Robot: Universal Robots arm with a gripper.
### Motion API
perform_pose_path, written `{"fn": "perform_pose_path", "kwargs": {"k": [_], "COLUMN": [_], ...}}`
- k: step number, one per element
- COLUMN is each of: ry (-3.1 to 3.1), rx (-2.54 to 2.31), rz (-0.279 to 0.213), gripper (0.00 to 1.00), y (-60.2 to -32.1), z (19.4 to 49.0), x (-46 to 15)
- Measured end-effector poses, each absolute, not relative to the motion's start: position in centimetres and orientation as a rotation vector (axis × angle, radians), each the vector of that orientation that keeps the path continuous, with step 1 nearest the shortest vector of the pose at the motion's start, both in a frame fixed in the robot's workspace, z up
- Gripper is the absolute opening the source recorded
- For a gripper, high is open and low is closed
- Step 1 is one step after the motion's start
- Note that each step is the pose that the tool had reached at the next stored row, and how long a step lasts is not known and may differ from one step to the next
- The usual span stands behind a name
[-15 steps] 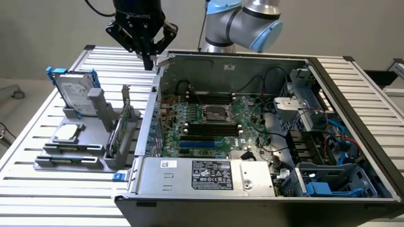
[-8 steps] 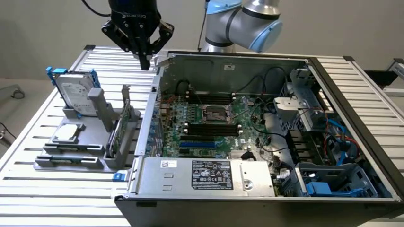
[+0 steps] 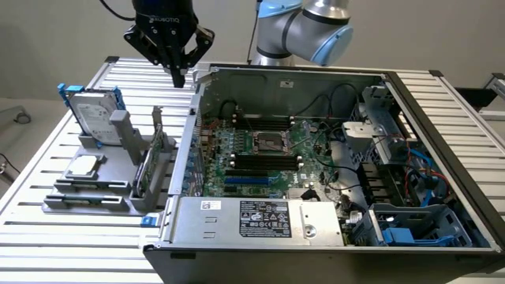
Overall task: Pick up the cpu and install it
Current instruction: 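Reach for the cpu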
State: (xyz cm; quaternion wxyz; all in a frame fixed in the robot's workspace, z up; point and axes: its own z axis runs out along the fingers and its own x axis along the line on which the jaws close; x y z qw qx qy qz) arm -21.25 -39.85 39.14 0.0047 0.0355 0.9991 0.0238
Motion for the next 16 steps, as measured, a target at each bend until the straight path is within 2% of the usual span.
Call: {"fn": "perform_pose_path", "kwargs": {"k": [16], "ry": [3.129], "rx": [0.111], "rz": [0.065], "gripper": [0.11], "y": [-39.4], "z": [38.9], "x": [-28.5]}}
